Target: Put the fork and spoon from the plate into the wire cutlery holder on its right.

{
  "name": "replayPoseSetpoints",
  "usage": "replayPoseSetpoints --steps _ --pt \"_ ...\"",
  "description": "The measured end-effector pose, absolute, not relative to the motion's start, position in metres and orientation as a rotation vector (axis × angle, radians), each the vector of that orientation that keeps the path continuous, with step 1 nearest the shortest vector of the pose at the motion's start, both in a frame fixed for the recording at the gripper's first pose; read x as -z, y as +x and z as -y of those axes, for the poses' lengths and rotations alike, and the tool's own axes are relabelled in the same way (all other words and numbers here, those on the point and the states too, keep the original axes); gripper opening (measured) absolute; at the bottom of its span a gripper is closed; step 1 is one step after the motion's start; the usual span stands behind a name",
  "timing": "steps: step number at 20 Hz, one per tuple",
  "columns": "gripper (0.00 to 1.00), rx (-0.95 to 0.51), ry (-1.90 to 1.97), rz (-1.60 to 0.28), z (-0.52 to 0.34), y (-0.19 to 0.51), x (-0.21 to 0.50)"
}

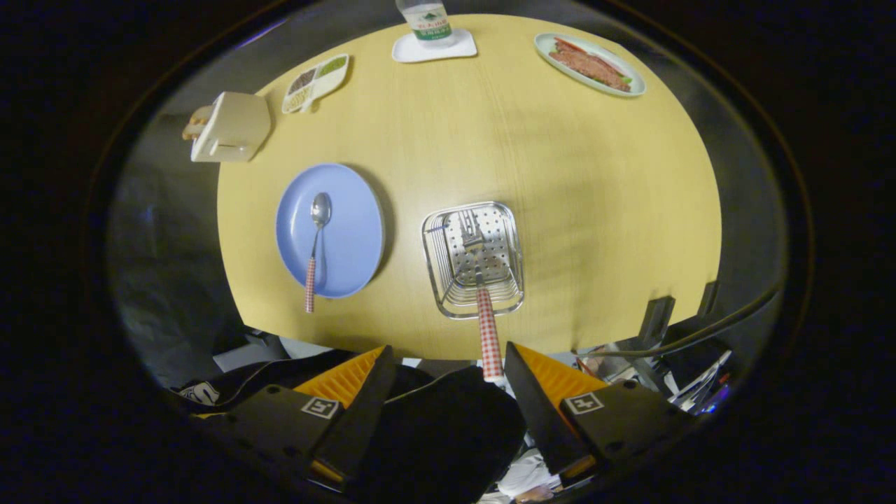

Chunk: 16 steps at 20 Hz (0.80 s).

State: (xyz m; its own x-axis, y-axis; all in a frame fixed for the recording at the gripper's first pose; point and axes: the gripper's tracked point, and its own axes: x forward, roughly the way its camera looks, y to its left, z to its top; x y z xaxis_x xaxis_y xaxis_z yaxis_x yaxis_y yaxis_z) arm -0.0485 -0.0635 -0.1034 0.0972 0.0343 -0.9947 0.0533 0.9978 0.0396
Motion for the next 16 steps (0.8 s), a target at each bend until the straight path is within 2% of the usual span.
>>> replayPoseSetpoints --steps 7,16 --pt "1.00 0.017 0.250 -1.283 0.017 -0.044 0.062" --pt "1.00 -0.116 0.323 -1.280 -0.095 -0.034 0.121"
